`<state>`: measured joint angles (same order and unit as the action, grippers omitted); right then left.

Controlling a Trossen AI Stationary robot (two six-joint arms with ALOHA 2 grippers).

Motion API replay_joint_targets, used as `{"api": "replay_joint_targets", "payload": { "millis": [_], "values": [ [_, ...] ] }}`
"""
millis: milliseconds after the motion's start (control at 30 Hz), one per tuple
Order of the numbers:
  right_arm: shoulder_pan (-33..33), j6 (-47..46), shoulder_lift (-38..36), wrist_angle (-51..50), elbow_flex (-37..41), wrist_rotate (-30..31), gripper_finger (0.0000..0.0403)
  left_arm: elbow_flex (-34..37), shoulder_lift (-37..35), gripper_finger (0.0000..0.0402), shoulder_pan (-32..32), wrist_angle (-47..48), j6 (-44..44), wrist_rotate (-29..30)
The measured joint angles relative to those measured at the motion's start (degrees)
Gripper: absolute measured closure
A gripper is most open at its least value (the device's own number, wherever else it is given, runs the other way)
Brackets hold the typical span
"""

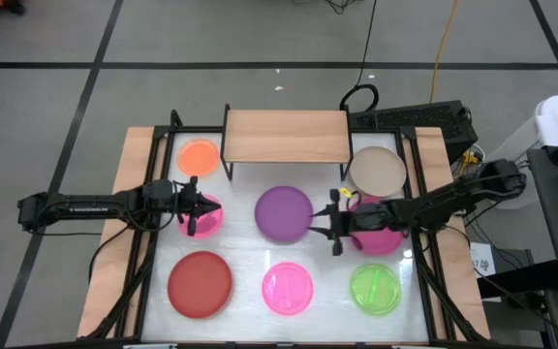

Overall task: Place and stack plates onto a shelf
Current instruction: Put the violet plate on the shelf

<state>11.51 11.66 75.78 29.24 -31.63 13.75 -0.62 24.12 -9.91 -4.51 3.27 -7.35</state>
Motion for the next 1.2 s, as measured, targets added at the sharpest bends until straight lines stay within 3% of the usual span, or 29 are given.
{"api": "replay_joint_targets", "payload": {
  "millis": [267, 800, 900, 1067, 1200],
  "values": [
    [-0.1, -0.1, 8.7, -9.5, -8.1, 0.0, 0.0243, 0.0, 0.0, 0.0385, 0.0, 0.0, 0.0, 0.0],
    [1.0, -3.5, 21.4, -10.3, -8.3, 0.1, 0.0243, 0.0, 0.0, 0.0385, 0.0, 0.0, 0.0, 0.0],
    [1.0, -3.2, 22.9, -9.6, -8.3, 3.3, 0.0245, 0.0, 0.0, 0.0385, 0.0, 0.0, 0.0, 0.0],
    [0.9, -0.8, 24.5, -8.9, -8.3, 5.8, 0.0266, 0.0, 0.0, 0.0385, 0.0, 0.0, 0.0, 0.0],
    [1.0, -0.3, 24.5, -8.9, -8.3, 5.7, 0.0314, 0.0, 0.0, 0.0385, 0.0, 0.0, 0.0, 0.0]
  ]
}}
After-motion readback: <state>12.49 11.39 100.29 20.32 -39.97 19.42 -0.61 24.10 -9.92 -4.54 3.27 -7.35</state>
